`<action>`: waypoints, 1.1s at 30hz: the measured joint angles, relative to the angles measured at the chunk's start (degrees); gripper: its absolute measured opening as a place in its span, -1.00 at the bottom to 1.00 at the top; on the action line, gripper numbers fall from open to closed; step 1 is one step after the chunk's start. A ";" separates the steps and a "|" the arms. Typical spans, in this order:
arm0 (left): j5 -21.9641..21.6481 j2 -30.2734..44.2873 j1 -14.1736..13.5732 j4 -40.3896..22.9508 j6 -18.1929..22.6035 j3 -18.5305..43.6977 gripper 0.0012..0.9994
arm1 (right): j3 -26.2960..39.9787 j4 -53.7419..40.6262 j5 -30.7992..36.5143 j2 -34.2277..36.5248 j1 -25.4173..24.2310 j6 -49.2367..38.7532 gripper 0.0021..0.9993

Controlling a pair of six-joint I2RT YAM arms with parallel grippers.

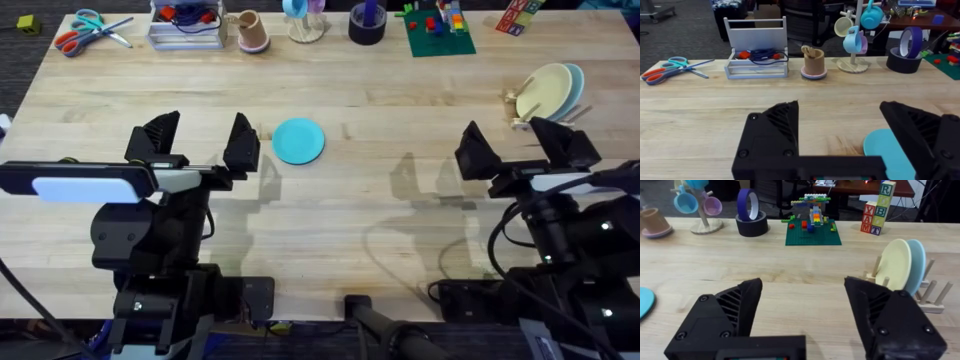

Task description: Pick up the plates from the table one by one and place each into a slot on the dish rack.

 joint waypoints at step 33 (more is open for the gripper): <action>-0.02 0.00 0.02 -8.40 0.15 2.73 0.99 | 1.91 -3.72 -0.20 0.00 0.00 0.00 0.99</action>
